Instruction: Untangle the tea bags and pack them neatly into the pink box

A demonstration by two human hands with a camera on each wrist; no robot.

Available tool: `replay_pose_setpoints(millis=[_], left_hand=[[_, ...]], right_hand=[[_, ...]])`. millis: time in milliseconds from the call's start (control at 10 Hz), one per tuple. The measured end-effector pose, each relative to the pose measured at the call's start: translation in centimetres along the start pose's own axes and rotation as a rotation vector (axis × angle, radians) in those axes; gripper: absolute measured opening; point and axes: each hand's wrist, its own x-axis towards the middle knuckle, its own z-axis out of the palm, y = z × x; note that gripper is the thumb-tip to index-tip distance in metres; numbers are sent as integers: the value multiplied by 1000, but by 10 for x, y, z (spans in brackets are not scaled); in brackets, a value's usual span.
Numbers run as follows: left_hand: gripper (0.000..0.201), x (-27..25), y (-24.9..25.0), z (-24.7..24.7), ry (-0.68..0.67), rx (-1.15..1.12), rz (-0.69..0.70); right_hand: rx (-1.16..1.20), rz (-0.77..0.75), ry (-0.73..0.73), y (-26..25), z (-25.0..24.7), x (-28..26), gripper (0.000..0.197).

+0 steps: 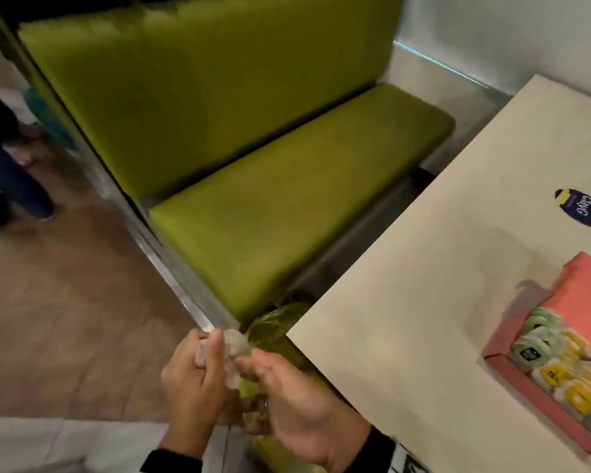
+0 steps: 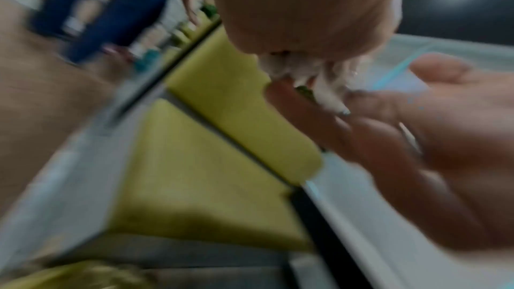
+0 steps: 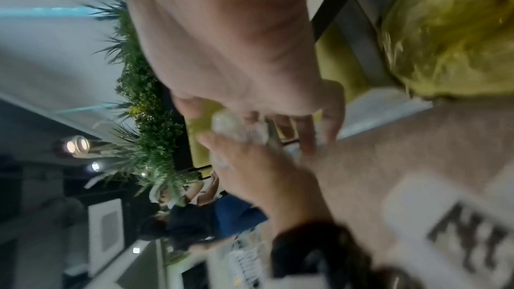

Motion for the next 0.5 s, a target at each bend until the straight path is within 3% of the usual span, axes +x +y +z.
replay_pose_setpoints(millis=[100,200,300,400,500], left_hand=[[60,8,-49,7,15,-2,-349],[62,-3,-92,27,-189,-43,-593],[76,-14,-129,56,-345,-191,-887],[95,-19,-163,73,-526,-164,-1007],[83,-22,-195,68,-625,-24,-1047]], right_hand=[[-91,123,137,20,-21,44,35],[-191,139,178,57,-35,83,43],[-336,116,414,105,-52,118,19],[-409,184,578,128,-87,136,13],[-593,328,645,127,-112,138,15]])
